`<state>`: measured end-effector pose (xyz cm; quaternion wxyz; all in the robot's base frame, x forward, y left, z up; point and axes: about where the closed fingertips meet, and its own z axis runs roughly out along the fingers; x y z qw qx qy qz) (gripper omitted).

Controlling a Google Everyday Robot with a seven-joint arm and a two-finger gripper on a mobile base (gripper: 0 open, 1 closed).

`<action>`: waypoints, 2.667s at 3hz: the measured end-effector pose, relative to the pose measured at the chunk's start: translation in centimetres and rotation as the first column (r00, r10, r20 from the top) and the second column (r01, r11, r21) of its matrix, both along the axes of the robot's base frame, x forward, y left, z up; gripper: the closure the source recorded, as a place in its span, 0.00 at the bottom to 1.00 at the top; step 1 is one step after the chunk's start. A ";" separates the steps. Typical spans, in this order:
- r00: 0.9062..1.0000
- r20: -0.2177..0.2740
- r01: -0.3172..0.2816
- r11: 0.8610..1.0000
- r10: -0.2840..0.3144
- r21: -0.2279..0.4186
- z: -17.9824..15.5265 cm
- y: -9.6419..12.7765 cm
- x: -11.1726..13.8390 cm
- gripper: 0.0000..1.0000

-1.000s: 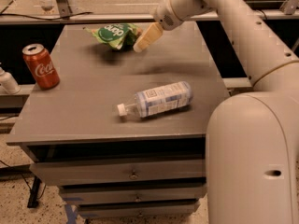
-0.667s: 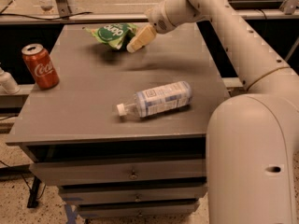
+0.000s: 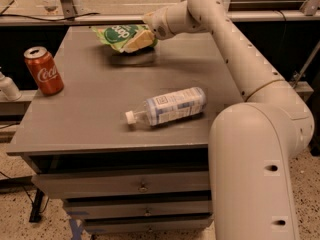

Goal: Move green rice chip bag near blue plastic bottle

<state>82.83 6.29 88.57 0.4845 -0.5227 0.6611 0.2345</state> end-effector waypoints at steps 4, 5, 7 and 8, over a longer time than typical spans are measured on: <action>0.997 0.029 0.074 0.997 -0.074 -0.008 1.6 -3.1 -1.9 1.00; 0.988 0.056 0.146 0.989 -0.145 -0.028 4.6 -6.1 -4.4 1.00; 0.944 0.074 0.330 0.929 -0.322 -0.169 5.9 -12.3 -10.8 1.00; 0.915 0.025 0.399 0.891 -0.404 -0.216 3.8 -14.4 -14.0 1.00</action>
Offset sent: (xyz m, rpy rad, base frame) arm -0.0020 -0.0238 -0.0123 0.0000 -0.0077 -0.0541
